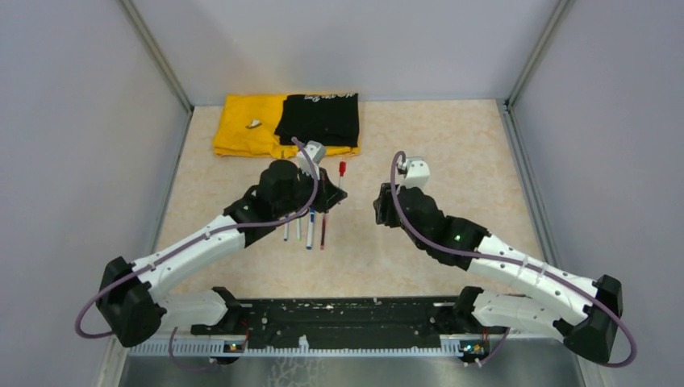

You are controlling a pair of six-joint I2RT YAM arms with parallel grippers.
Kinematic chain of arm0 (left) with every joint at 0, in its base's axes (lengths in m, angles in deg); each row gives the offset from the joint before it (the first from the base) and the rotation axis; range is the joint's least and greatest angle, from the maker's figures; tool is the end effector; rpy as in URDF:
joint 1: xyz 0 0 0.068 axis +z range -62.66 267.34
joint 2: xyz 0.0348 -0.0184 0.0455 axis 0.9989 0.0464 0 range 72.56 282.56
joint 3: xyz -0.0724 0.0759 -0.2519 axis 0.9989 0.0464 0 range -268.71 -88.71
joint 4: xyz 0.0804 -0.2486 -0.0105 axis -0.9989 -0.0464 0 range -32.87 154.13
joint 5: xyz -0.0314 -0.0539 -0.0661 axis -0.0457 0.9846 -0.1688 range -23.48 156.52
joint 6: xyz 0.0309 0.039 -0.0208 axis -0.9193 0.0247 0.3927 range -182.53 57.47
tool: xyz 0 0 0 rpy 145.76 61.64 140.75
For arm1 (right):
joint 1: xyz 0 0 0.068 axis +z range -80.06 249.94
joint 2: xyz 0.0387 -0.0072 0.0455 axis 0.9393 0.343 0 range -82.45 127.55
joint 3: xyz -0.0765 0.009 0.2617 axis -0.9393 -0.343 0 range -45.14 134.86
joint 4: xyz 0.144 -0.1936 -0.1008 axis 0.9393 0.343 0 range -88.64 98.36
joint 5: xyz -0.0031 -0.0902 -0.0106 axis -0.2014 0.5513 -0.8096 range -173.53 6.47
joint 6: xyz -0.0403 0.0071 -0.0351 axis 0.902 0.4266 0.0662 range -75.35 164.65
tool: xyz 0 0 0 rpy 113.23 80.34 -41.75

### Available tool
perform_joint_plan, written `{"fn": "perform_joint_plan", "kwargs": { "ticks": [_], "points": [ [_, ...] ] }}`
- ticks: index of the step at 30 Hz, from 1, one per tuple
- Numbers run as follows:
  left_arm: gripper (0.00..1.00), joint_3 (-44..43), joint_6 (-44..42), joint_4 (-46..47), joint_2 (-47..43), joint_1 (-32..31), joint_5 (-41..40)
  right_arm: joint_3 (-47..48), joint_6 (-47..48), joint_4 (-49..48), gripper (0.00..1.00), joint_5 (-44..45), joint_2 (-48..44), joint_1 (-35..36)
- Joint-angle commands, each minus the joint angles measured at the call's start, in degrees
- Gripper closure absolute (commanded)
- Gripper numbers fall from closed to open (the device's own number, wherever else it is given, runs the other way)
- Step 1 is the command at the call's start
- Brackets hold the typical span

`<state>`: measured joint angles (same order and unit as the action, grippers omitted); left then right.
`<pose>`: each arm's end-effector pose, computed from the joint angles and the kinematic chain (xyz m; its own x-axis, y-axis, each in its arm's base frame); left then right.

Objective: Insert the pens into the pen caps
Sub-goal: Place the pen at the center of the board.

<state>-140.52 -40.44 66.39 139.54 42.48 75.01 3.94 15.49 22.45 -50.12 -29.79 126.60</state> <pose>0.1916 -0.1980 0.3259 -0.4475 -0.0794 -0.8908 0.6813 0.6149 -0.3971 0.1276 0.1584 0.3248 -0.4061 0.1229 -0.9055 -0.2572 0.9355 0.2423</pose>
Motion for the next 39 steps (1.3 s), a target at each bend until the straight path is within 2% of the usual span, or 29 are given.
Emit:
{"fn": "perform_joint_plan", "kwargs": {
  "ticks": [1,6,15,31,39],
  "points": [
    [1.00,3.72,4.34,-10.56,4.40,-0.54,-9.41,-2.62,-6.22,1.21,0.51,-8.06,0.59,-2.32],
    [1.00,5.86,6.00,-14.31,9.80,-2.37,-13.93,-5.81,-6.80,0.19,0.50,-9.09,-0.03,-3.61],
    [0.99,2.22,8.11,-17.72,19.80,-3.07,-16.78,-7.64,-5.99,0.55,0.50,-9.41,-1.43,-4.43],
    [0.91,-1.63,9.28,-18.49,26.91,-4.26,-17.82,-8.99,-4.73,-0.76,0.50,-9.64,-1.22,-5.46],
    [0.79,-2.55,9.69,-19.39,28.57,-4.91,-18.93,-9.26,-2.66,-1.01,0.50,-8.71,-2.58,-6.02]
  ]
}}
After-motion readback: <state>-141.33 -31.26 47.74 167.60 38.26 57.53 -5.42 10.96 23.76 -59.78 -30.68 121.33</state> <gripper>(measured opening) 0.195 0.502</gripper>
